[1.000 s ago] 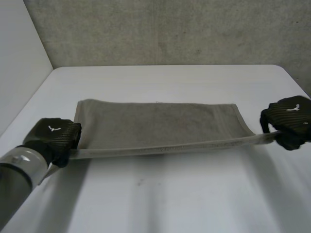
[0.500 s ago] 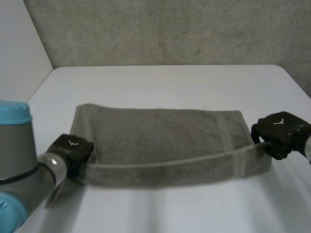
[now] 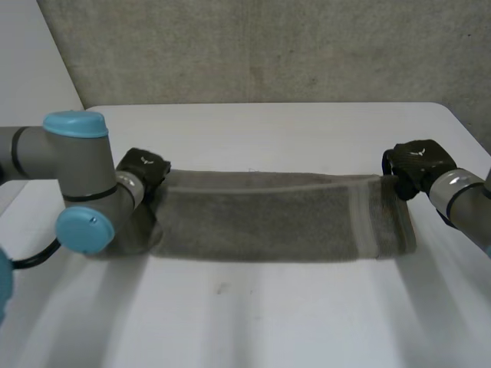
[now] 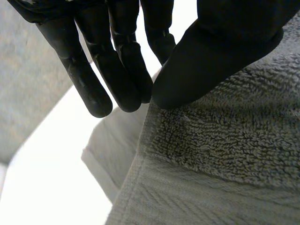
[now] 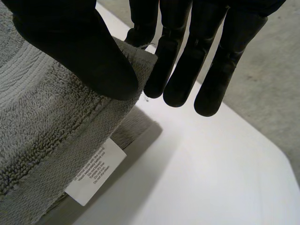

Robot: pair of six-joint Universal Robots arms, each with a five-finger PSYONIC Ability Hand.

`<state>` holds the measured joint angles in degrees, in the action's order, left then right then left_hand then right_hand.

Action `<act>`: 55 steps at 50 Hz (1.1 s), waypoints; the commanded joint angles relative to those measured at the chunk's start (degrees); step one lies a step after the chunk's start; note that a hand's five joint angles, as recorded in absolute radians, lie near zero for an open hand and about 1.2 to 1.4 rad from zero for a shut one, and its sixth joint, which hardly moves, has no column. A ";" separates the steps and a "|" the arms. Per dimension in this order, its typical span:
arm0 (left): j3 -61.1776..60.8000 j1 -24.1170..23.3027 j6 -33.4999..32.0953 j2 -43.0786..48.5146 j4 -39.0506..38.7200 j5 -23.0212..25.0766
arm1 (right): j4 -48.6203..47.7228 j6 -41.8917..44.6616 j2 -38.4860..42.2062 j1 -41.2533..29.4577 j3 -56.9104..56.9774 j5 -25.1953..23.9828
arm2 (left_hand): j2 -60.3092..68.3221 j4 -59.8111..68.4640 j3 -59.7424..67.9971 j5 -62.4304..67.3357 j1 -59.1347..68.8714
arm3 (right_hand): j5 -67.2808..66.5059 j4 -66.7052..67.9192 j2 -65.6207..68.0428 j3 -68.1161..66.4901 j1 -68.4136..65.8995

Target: Fold the towel.

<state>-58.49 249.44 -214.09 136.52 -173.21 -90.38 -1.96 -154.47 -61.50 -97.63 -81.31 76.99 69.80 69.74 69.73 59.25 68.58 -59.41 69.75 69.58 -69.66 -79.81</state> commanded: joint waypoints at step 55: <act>11.68 5.61 23.35 -5.44 5.77 7.06 | -6.74 0.40 -4.33 -3.44 5.90 6.86 | -59.80 -59.74 -59.73 -59.25 -58.58 | 59.41 -59.75 -59.58 59.66 69.81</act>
<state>-34.08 252.64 -197.52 141.78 -171.42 -83.39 -12.86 -154.28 -60.94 -101.37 -71.51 85.46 9.56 9.72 9.62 1.72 9.96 -2.95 10.17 9.79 -9.80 -10.56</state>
